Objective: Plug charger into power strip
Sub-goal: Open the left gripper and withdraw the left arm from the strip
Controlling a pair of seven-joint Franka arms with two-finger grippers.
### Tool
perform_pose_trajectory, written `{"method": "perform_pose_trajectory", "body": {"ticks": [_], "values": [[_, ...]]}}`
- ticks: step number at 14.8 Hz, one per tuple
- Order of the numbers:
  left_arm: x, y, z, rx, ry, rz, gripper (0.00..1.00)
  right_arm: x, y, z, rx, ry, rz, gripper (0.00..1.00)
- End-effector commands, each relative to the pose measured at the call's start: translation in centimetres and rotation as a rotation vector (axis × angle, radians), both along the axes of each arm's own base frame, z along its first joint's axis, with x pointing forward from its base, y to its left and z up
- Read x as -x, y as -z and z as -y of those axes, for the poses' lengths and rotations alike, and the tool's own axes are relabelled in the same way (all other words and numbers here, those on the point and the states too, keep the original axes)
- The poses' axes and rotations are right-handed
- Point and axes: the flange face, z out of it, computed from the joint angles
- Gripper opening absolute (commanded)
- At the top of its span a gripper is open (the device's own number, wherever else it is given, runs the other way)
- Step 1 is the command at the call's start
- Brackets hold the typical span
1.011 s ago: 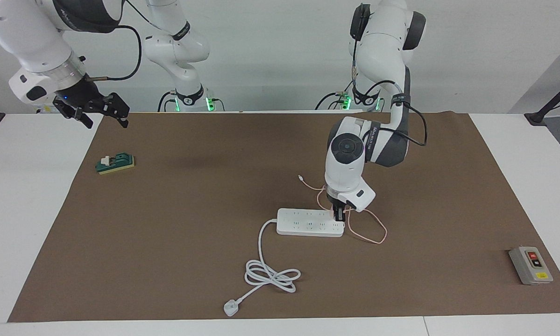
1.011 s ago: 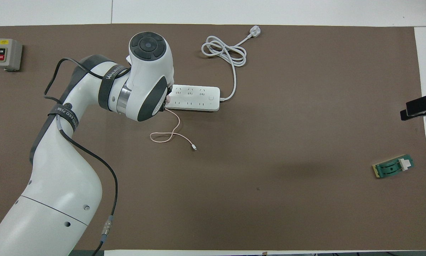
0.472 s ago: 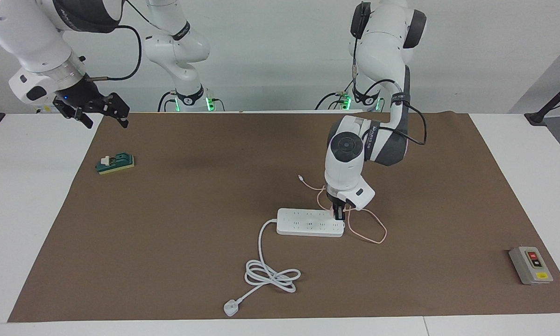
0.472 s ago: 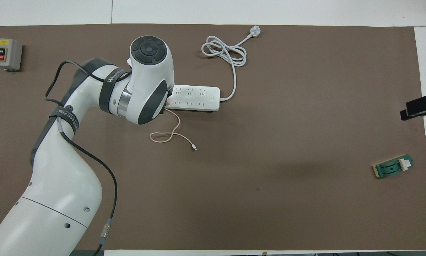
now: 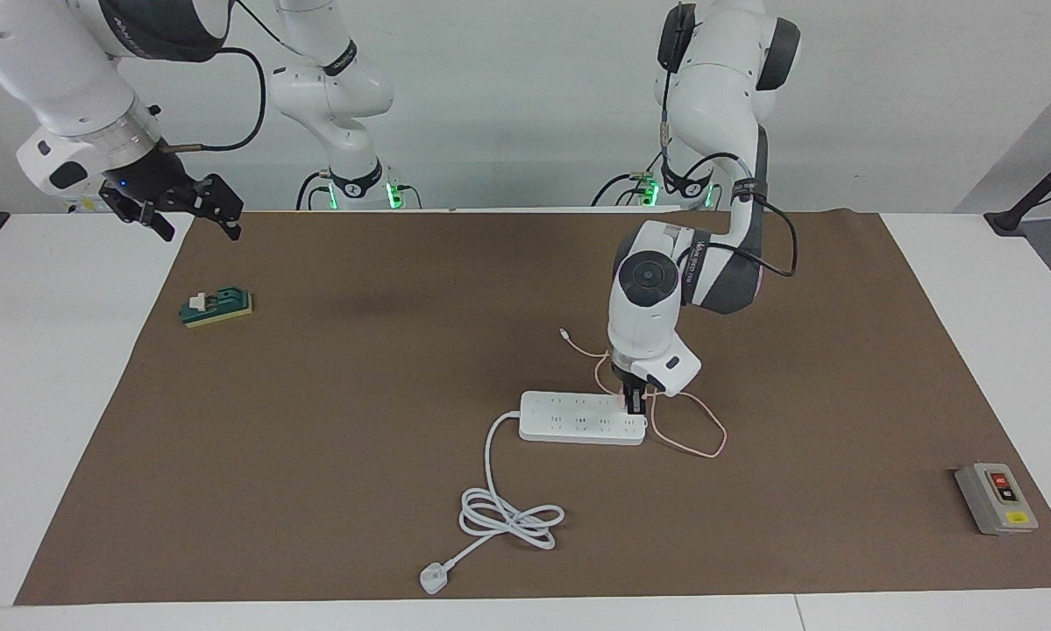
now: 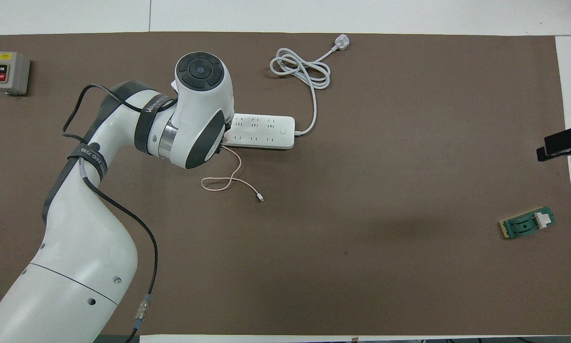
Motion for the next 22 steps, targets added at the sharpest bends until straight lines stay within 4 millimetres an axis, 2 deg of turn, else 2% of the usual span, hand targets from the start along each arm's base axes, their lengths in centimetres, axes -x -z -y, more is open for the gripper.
{"method": "perform_pose_trajectory", "body": {"ticks": [1, 5, 8, 11, 14, 17, 18, 19, 20, 22], "values": [[0.4, 2.7, -0.1, -0.003, 0.015, 0.039, 0.0, 0.4, 0.1, 0.0, 0.013, -0.011, -0.005, 1.0], [0.4, 3.8, 0.2, -0.003, 0.017, 0.046, 0.0, 0.3, 0.1, -0.1, 0.011, -0.012, -0.006, 1.0], [0.9, 5.8, -0.1, -0.007, 0.033, 0.061, 0.0, 0.3, 0.2, -0.1, 0.013, -0.012, -0.009, 1.0], [1.0, 6.0, 0.0, -0.006, 0.035, 0.065, 0.0, 0.3, 0.2, 0.0, 0.011, -0.012, -0.009, 1.0], [0.9, 3.7, -0.6, -0.008, 0.035, 0.061, 0.0, 0.3, 0.3, 0.0, 0.011, -0.012, -0.01, 1.0], [1.1, -0.5, -1.1, 0.0, 0.041, 0.067, 0.0, 0.3, 0.3, 0.0, 0.009, -0.012, -0.013, 1.0], [1.1, -1.5, -1.3, 0.004, 0.041, 0.069, 0.17, 0.3, 0.3, 0.0, 0.009, -0.012, -0.012, 1.0], [1.0, -2.6, -1.6, 0.006, 0.034, 0.074, 0.39, 0.3, 0.2, 0.0, 0.009, -0.012, -0.01, 1.0], [1.0, -3.5, -2.2, 0.004, 0.026, 0.069, 0.54, 0.3, 0.2, -0.1, 0.009, -0.014, -0.009, 1.0], [1.2, -5.8, -2.4, 0.023, 0.037, 0.056, 0.74, 0.3, 0.1, -0.2, 0.01, -0.015, -0.006, 1.0]]}}
